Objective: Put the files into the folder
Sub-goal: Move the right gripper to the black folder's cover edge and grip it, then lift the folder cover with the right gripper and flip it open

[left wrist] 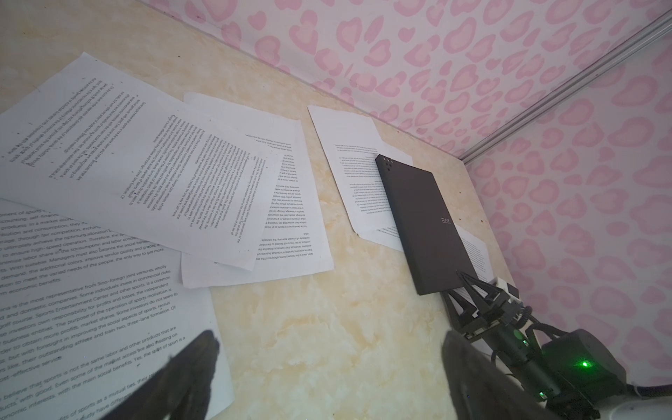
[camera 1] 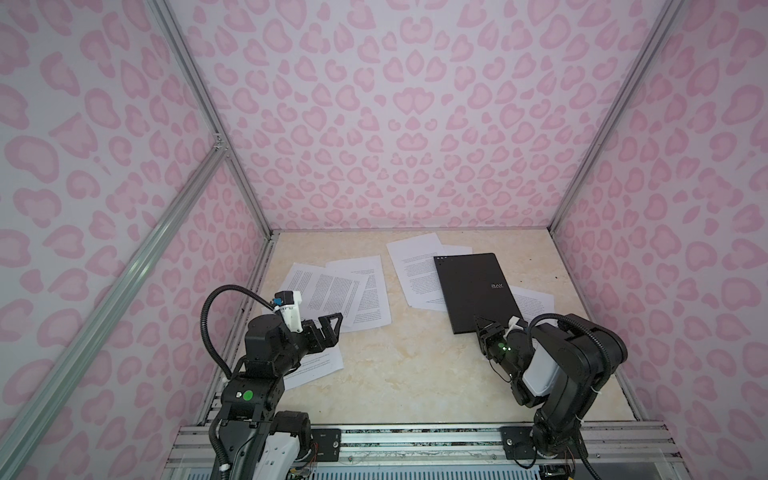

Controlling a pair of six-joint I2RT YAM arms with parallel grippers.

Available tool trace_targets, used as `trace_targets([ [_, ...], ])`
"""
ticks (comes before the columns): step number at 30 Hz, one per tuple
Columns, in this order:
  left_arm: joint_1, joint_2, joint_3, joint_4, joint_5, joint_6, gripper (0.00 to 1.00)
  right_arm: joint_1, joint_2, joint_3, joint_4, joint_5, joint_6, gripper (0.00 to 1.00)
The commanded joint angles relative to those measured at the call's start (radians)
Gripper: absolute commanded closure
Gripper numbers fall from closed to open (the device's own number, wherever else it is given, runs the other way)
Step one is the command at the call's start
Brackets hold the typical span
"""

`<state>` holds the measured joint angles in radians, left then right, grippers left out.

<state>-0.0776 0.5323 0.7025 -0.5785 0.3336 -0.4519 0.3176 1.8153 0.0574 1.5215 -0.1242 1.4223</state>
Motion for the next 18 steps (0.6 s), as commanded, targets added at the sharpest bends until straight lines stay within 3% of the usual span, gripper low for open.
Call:
trace_targets([
  [1, 0.0, 0.005, -0.002, 0.017, 0.007, 0.002, 0.03, -0.027, 0.009, 0.008, 0.037, -0.008, -0.024, 0.46],
  [7, -0.001, 0.011, -0.002, 0.017, 0.006, 0.001, 0.03, -0.071, 0.044, 0.037, 0.037, -0.025, -0.038, 0.54],
  [15, 0.0, 0.013, -0.003, 0.015, 0.004, 0.0, 0.03, -0.073, 0.107, 0.091, 0.037, -0.046, -0.107, 0.78],
  [18, -0.001, 0.016, -0.003, 0.015, 0.002, -0.001, 0.03, -0.077, 0.079, 0.088, 0.037, -0.046, -0.154, 0.8],
])
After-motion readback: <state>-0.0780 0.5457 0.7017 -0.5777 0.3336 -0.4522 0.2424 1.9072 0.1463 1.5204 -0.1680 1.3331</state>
